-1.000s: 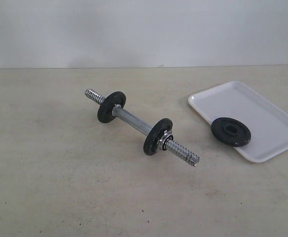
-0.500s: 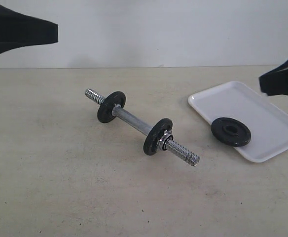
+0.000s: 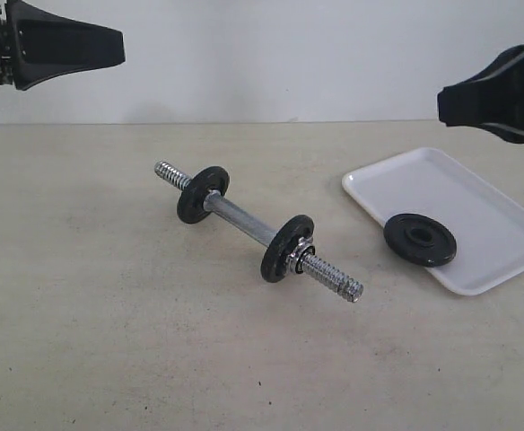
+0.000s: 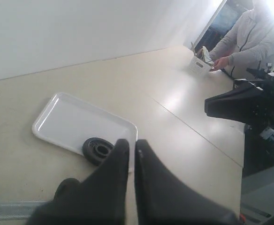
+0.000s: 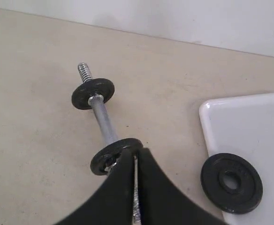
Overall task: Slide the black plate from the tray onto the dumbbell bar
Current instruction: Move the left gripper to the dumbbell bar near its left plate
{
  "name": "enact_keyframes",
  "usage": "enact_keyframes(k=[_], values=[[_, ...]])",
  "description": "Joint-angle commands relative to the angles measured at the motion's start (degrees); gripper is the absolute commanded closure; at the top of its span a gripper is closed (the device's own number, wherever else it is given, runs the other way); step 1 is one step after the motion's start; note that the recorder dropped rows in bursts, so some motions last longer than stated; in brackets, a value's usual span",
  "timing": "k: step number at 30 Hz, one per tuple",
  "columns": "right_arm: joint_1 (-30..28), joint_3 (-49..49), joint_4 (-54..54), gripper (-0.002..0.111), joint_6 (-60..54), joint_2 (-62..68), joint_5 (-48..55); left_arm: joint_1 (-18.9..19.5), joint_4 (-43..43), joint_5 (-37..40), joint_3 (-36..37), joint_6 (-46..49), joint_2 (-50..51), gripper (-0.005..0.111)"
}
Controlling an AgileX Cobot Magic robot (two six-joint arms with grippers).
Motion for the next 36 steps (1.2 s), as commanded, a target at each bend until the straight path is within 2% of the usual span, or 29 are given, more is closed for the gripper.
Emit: enact_keyframes(k=[1,3,7,11,16,20,27,30,36], values=[[0.05,-0.21,-0.06,0.109,-0.54,-0.04,-3.34,0.02,-1.29,0.79,-0.43,0.89,-0.08,0.102],[0.05,-0.21,-0.06,0.109,-0.54,-0.04,-5.63,0.02,-1.29,1.44,-0.43,1.10,-0.08,0.102],[0.05,-0.21,-0.30,0.109,-1.70,-0.04,-7.71,0.02,-1.29,4.90,-0.43,8.22,-0.08,0.102],[0.05,-0.07,-1.99,0.109,-3.57,0.07,-3.83,-0.18,-0.72,12.21,-0.43,1.73,0.31,0.102],[0.05,0.07,-3.11,0.109,-5.53,1.71,1.88,-5.94,9.80,26.75,-0.43,-1.54,3.52,0.102],[0.05,0.07,-3.11,0.109,-5.53,5.45,4.73,-10.85,9.78,28.50,-0.43,-8.26,8.24,0.102],[0.05,0.07,-3.11,0.109,-6.02,12.66,9.77,-17.84,8.98,38.45,-0.43,-23.28,16.26,0.102],[0.05,0.07,-3.11,0.109,-8.43,15.15,9.77,-19.22,4.55,38.97,-0.43,-24.67,19.04,0.102],[0.05,0.07,-3.11,0.109,-9.29,18.02,9.77,-19.32,-13.40,34.98,-0.43,-24.67,23.67,0.102]])
